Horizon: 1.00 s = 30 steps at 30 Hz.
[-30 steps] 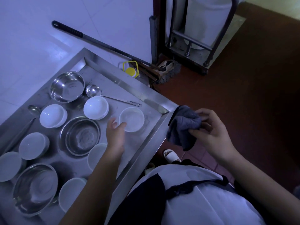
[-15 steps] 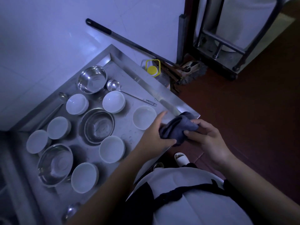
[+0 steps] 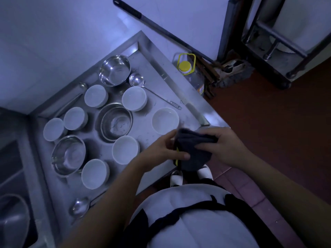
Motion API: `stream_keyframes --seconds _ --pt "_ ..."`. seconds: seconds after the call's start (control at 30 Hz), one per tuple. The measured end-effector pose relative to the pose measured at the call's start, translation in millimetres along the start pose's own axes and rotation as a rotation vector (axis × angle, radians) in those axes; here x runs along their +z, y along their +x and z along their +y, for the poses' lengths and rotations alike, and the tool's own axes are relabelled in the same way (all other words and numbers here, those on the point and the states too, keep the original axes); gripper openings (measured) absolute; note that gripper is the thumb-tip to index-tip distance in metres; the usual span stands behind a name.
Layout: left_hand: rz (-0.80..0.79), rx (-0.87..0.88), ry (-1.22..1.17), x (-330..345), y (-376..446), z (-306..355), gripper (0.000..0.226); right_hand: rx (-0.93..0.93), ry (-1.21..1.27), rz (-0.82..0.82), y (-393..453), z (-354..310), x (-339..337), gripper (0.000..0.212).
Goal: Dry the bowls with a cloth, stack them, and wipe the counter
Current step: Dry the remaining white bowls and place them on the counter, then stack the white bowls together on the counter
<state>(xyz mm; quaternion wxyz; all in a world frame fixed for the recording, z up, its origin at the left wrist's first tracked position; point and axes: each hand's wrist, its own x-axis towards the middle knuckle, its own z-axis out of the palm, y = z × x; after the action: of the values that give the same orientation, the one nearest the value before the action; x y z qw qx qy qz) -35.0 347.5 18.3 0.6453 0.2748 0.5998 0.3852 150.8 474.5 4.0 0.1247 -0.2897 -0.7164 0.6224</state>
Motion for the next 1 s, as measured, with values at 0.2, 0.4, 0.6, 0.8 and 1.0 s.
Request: stream_keyframes --seconds 0.2,0.4,0.6,0.8,1.0 --pt "0.076 -0.152 0.075 -10 10 -30 0.051 0.415 0.424 0.190 8 23 -8 0.015" --pt "0.150 -0.279 0.107 -12 35 -59 0.033 0.686 0.401 0.338 9 58 -3 0.010" --pt "0.488 -0.171 0.053 0 80 -48 0.021 0.579 0.083 0.502 25 88 -18 0.018" --pt "0.553 -0.067 0.543 25 90 -54 0.060 0.344 -0.692 0.299 36 104 -30 0.062" --pt "0.191 -0.035 1.224 51 80 -98 0.090 0.128 -1.168 -0.192 33 140 -14 0.080"
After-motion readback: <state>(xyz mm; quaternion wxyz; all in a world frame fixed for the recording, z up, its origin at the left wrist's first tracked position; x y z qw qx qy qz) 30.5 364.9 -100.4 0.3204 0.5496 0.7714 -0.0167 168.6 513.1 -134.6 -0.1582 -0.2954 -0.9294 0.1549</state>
